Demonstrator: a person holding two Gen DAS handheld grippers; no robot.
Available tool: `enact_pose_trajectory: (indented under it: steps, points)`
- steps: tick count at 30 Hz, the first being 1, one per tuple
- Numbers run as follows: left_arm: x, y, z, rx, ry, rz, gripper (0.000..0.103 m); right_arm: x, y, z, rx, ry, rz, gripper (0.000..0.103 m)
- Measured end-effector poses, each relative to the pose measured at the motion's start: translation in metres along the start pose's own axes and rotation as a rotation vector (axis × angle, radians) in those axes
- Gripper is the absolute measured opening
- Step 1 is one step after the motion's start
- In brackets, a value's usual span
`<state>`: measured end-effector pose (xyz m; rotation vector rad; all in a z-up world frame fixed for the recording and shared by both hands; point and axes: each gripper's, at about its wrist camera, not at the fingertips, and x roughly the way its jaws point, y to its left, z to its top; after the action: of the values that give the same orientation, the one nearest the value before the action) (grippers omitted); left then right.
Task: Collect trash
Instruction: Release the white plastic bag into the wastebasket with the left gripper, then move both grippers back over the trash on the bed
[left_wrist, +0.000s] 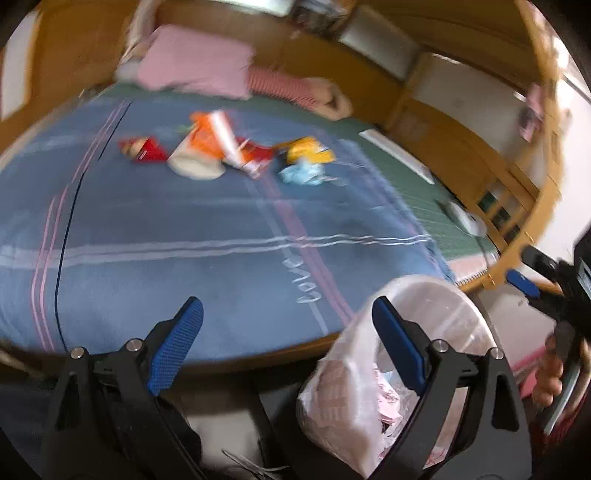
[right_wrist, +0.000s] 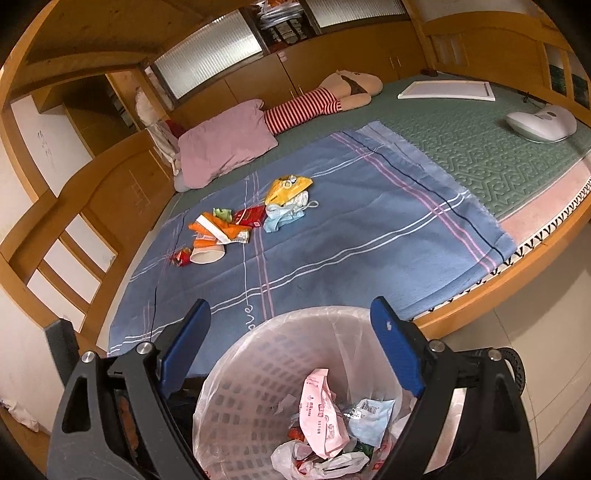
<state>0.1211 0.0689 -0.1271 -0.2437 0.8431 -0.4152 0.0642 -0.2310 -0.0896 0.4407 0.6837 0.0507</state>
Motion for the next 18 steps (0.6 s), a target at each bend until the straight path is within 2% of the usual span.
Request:
enact_pose_trajectory:
  steps: [1,6,11,15,18]
  points:
    - [0.002,0.002,0.001,-0.019,0.003,0.007,0.092,0.002,0.001,-0.001,0.002,0.006,0.002,0.086]
    - [-0.001,-0.006,-0.002,0.012,-0.021,0.018,0.095,0.01,0.008,-0.004,-0.006,0.025,0.018,0.086]
    - [0.001,-0.007,0.004,0.031,-0.046,0.094,0.095,0.016,0.013,-0.005,-0.017,0.033,0.016,0.086]
    - [0.009,-0.008,0.03,0.124,-0.101,0.235,0.095,0.023,0.019,-0.003,-0.034,0.048,0.001,0.086]
    - [0.021,-0.004,0.063,0.2,-0.124,0.387,0.095,0.029,0.026,0.004,-0.054,0.051,-0.014,0.086]
